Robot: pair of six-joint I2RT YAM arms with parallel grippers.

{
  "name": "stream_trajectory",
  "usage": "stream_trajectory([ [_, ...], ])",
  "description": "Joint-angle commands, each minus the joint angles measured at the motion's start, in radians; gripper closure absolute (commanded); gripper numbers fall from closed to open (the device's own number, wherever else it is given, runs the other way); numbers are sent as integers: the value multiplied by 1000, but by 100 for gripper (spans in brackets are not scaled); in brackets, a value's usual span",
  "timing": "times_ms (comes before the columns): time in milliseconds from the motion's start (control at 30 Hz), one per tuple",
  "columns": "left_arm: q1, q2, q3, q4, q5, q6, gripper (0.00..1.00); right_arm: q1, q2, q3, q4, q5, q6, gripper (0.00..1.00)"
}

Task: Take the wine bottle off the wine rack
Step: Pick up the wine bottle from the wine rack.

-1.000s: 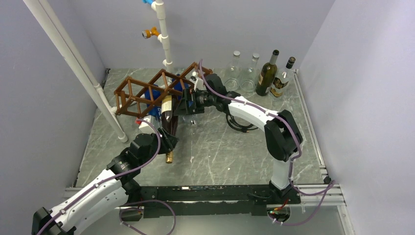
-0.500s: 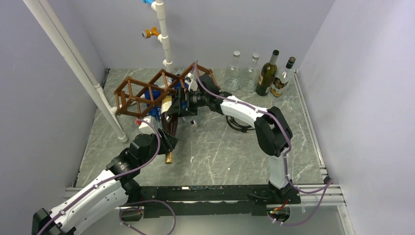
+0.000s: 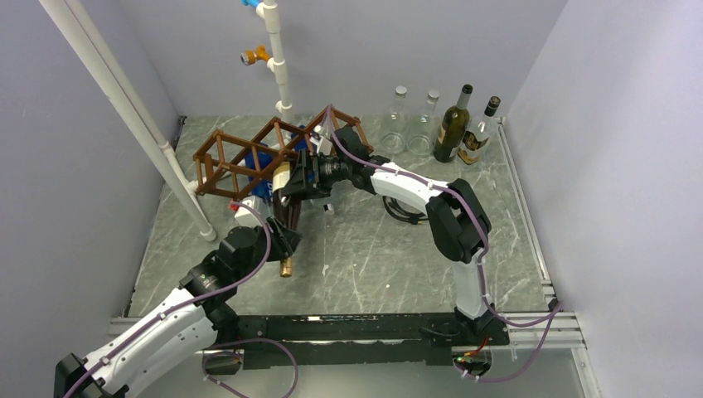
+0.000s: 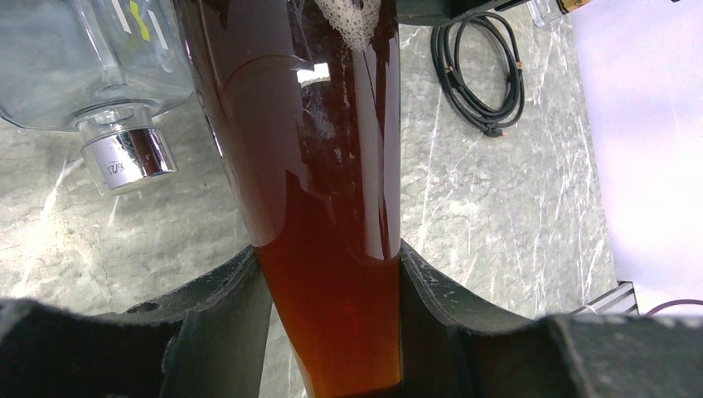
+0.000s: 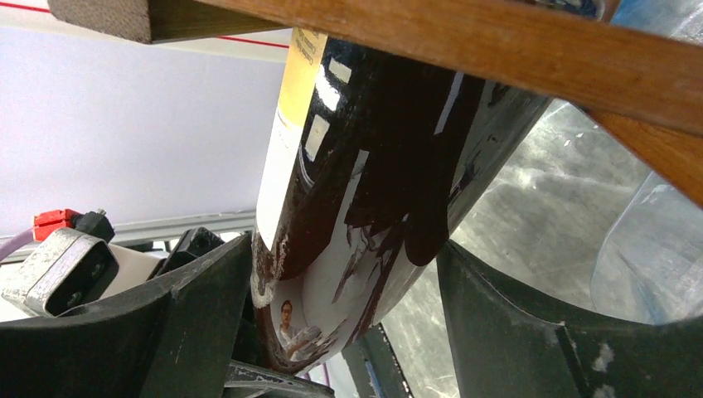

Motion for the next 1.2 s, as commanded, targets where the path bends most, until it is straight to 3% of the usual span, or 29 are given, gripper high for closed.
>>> stream_trajectory([
  [0, -6, -56, 103, 291, 36, 46, 100, 3, -31, 29, 128, -67, 59, 22],
  [1167, -92, -143, 177, 94, 158, 32, 100, 93, -245, -196, 151, 109, 115, 19],
])
